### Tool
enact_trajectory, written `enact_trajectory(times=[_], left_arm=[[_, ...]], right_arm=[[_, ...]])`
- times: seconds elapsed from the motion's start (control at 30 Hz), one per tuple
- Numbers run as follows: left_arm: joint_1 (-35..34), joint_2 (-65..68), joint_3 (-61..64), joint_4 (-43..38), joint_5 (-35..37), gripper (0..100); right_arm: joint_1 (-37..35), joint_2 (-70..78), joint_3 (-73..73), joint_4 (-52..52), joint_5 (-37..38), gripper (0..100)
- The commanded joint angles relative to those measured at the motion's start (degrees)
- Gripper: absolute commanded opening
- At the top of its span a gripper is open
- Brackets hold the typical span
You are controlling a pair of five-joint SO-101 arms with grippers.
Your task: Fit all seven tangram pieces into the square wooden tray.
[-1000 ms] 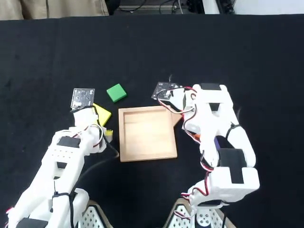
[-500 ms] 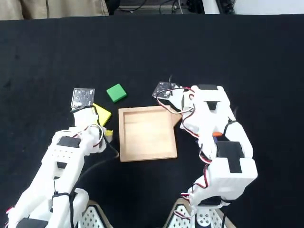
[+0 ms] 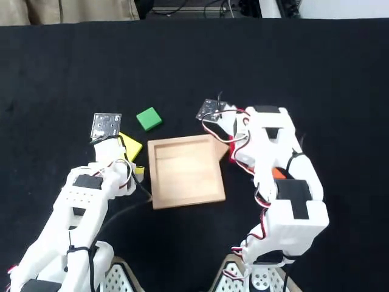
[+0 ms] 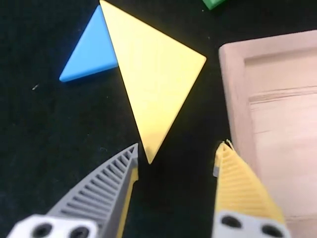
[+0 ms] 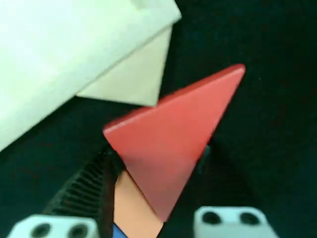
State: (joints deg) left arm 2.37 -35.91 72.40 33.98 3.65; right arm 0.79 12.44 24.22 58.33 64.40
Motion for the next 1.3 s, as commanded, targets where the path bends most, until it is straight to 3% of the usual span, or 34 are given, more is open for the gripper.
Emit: enact_trajectory(times=[0.0, 0.23, 0.43, 1.0, 1.13, 1.27], left_arm=[[0.3, -0.3, -3.6, -0.9, -0.4, 25], [0.4, -0.3, -3.6, -0.9, -0.4, 25], [0.6, -0.3, -3.6, -0.9, -0.4, 25], [0.6, -0.3, -3.5, -1.1, -0.4, 25], [0.6, -0.3, -2.5, -3.6, -0.4, 25], [0.2, -0.3, -2.3, -3.6, -0.4, 25]], right_arm=[[-0.1, -1.1, -3.1, 0.3, -0.9, 7.0], [0.4, -8.7, -3.2, 0.5, -0.9, 6.4], [0.0, -14.5, -2.5, 6.7, -0.9, 6.7], [-2.4, -14.8, -0.7, 5.6, -2.9, 7.0], [-8.4, -15.2, 6.1, -3.5, -12.1, 20.8], [-11.6, -14.8, 13.8, -12.9, -11.7, 36.6]])
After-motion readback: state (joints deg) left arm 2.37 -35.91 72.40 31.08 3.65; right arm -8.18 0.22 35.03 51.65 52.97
